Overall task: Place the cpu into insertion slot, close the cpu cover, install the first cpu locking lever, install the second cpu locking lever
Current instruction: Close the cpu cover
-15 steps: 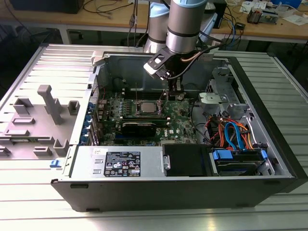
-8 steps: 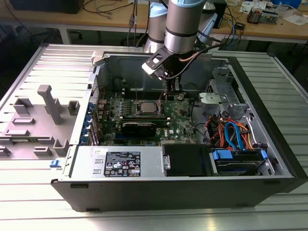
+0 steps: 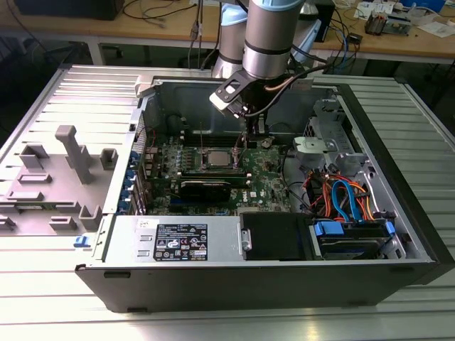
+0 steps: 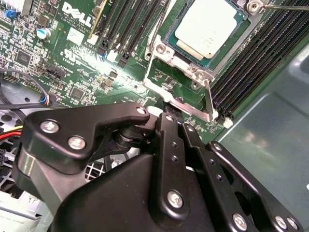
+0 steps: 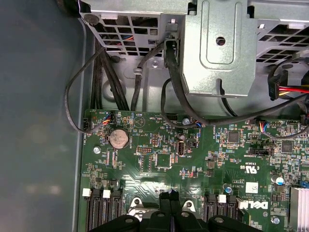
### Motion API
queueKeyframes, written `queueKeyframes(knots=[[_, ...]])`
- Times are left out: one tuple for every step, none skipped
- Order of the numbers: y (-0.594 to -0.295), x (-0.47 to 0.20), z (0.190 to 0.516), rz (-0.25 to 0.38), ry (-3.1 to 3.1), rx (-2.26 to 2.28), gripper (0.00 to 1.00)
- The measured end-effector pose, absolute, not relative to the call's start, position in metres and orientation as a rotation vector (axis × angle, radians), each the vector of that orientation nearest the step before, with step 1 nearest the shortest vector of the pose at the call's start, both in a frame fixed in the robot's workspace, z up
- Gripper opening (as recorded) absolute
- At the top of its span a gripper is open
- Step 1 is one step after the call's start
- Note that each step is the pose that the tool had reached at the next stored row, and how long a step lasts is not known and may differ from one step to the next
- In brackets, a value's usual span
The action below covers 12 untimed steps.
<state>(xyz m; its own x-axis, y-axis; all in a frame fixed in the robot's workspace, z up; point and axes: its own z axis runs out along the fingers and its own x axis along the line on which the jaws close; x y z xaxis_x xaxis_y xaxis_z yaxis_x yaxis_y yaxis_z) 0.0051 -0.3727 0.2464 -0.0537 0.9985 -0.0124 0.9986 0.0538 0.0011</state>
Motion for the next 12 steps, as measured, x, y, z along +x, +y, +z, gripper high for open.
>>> queueKeyframes(knots=[[-0.3727,0.0051,0.2466,-0.012,2.273,2.154,0.11],[-0.3727,0.0051,0.2471,-0.013,2.274,2.155,0.11],[-0.3727,0.0051,0.2480,-0.014,2.274,2.155,0.11],[-0.3727,0.0051,0.2491,-0.015,2.275,2.156,0.11],[-0.3727,0.0051,0.2503,-0.017,2.276,2.157,0.11],[-0.3727,0.0051,0.2510,-0.017,2.277,2.158,0.11],[-0.3727,0.0051,0.2513,-0.017,2.278,2.159,0.11],[-0.3727,0.0051,0.2513,-0.016,2.278,2.159,0.11],[-0.3727,0.0051,0.2513,-0.017,2.278,2.159,0.11],[-0.3727,0.0051,0.2513,-0.017,2.278,2.159,0.11],[-0.3727,0.0051,0.2514,-0.017,2.278,2.159,0.11],[-0.3727,0.0051,0.2514,-0.017,2.278,2.159,0.11]])
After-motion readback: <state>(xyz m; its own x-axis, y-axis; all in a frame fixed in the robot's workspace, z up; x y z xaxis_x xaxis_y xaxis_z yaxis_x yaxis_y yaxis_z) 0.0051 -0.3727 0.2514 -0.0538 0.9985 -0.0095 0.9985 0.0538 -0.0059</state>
